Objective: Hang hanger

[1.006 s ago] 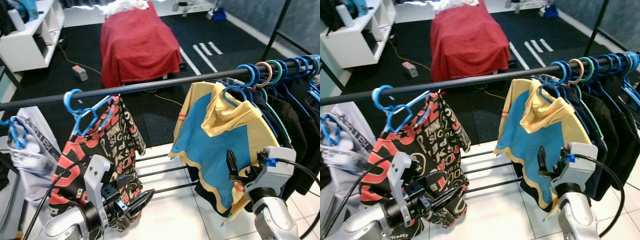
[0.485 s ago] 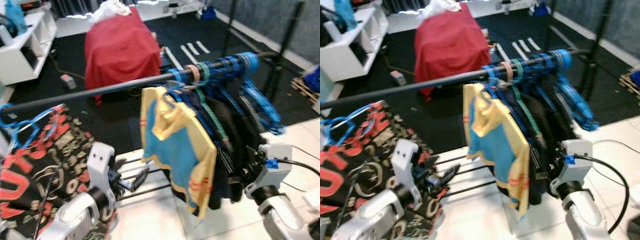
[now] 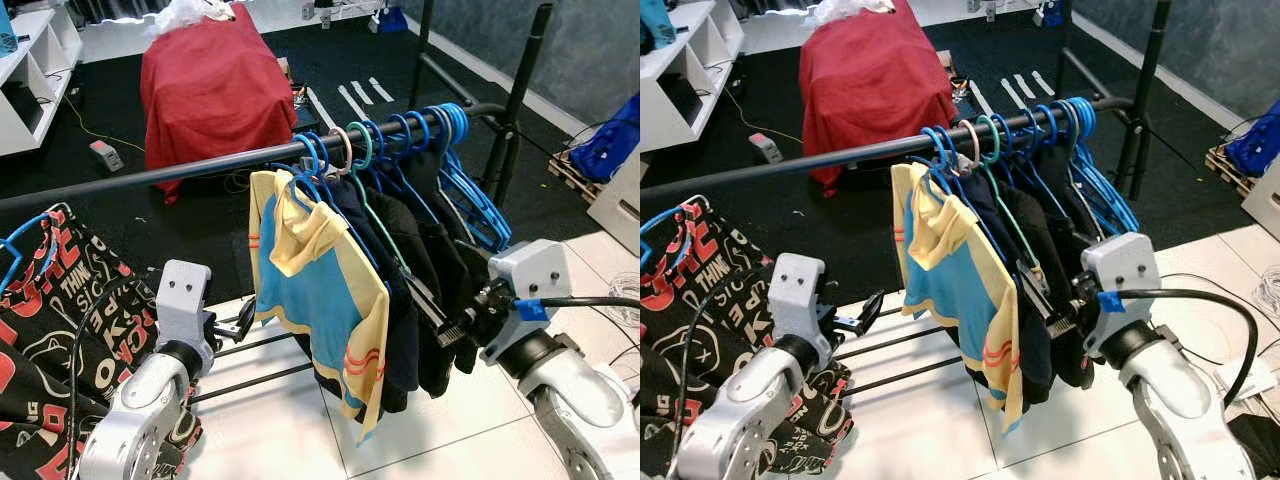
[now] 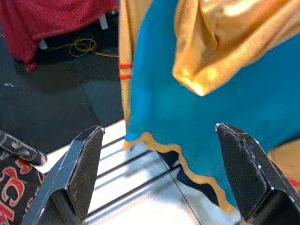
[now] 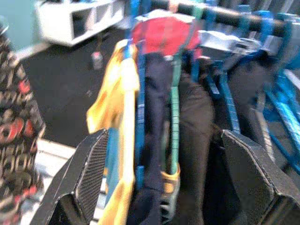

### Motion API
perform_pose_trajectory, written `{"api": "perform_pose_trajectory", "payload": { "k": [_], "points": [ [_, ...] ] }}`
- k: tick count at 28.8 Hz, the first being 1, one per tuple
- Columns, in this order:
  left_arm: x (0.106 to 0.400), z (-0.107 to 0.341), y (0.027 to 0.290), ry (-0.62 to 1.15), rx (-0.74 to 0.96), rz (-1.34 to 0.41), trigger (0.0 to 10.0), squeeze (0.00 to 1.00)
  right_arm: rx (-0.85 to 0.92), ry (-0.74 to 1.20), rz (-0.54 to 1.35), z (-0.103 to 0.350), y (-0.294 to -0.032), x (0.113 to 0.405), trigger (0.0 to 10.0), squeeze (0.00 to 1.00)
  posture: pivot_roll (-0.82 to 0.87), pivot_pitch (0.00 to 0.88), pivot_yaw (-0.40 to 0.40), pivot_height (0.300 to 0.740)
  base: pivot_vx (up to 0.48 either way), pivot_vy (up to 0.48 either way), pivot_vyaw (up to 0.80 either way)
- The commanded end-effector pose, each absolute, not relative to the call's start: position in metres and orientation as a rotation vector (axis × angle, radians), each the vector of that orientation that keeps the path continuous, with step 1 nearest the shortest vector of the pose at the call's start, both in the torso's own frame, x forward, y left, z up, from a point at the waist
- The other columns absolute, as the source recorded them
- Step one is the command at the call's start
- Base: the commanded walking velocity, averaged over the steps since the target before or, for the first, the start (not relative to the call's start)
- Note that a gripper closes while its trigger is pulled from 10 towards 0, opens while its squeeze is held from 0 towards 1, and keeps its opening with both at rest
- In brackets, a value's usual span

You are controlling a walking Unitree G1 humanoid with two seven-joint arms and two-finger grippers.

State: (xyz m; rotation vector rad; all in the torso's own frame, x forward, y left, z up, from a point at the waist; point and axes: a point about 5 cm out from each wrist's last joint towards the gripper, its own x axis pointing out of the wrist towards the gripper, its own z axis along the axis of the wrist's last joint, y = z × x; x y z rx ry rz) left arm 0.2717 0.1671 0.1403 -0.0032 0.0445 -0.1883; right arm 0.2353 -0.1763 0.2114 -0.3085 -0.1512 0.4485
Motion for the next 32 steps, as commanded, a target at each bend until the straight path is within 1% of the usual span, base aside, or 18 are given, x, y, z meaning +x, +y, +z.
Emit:
{"api": "perform_pose_trajectory", "payload": {
  "k": [1, 5, 9, 12, 14, 17, 24, 26, 29, 32],
  "points": [
    [0.272, 0.136, 0.174, 0.049, 0.012, -0.131, 10.0, 0.0, -0.331, -0.106, 0.454, 0.203, -0.174, 0.241, 10.0, 0.0, -0.13, 0.161, 0.049, 0.74, 0.0, 0.0, 0.0],
    [0.274, 0.137, 0.177, 0.042, 0.033, -0.098, 10.0, 0.0, -0.339, -0.076, 0.441, 0.195, -0.174, 0.252, 10.0, 0.0, -0.13, 0.16, 0.053, 0.74, 0.0, 0.0, 0.0],
    [0.279, 0.138, 0.179, 0.025, 0.058, -0.07, 10.0, 0.0, -0.304, -0.029, 0.48, 0.181, -0.163, 0.275, 10.0, 0.0, -0.11, 0.152, 0.052, 0.74, 0.0, 0.0, 0.0],
    [0.28, 0.137, 0.179, 0.027, 0.059, -0.075, 10.0, 0.0, -0.31, -0.022, 0.485, 0.177, -0.161, 0.283, 10.0, 0.0, -0.1, 0.151, 0.058, 0.74, 0.0, 0.0, 0.0],
    [0.28, 0.136, 0.179, 0.028, 0.059, -0.076, 10.0, 0.0, -0.309, -0.025, 0.49, 0.177, -0.16, 0.284, 10.0, 0.0, -0.1, 0.151, 0.058, 0.74, 0.0, 0.0, 0.0],
    [0.281, 0.134, 0.181, 0.032, 0.057, -0.073, 10.0, 0.0, -0.318, -0.108, 0.557, 0.192, -0.146, 0.288, 10.0, 0.0, -0.09, 0.148, 0.064, 0.74, 0.0, 0.0, 0.0],
    [0.281, 0.132, 0.182, 0.037, 0.067, -0.08, 10.0, 0.0, -0.348, -0.202, 0.551, 0.209, -0.135, 0.295, 10.0, 0.0, -0.08, 0.147, 0.072, 0.74, 0.0, 0.0, 0.0],
    [0.281, 0.132, 0.182, 0.037, 0.067, -0.08, 10.0, 0.0, -0.348, -0.207, 0.558, 0.209, -0.133, 0.295, 10.0, 0.0, -0.08, 0.147, 0.072, 0.74, 0.0, 0.0, 0.0],
    [0.281, 0.132, 0.183, 0.039, 0.072, -0.083, 10.0, 0.0, -0.318, -0.164, 0.574, 0.2, -0.126, 0.295, 10.0, 0.0, -0.07, 0.152, 0.073, 0.74, 0.0, 0.0, 0.0],
    [0.28, 0.132, 0.184, 0.038, 0.078, -0.084, 10.0, 0.0, -0.283, -0.119, 0.553, 0.191, -0.127, 0.297, 10.0, 0.0, -0.06, 0.158, 0.077, 0.74, 0.0, 0.0, 0.0]
  ]
}}
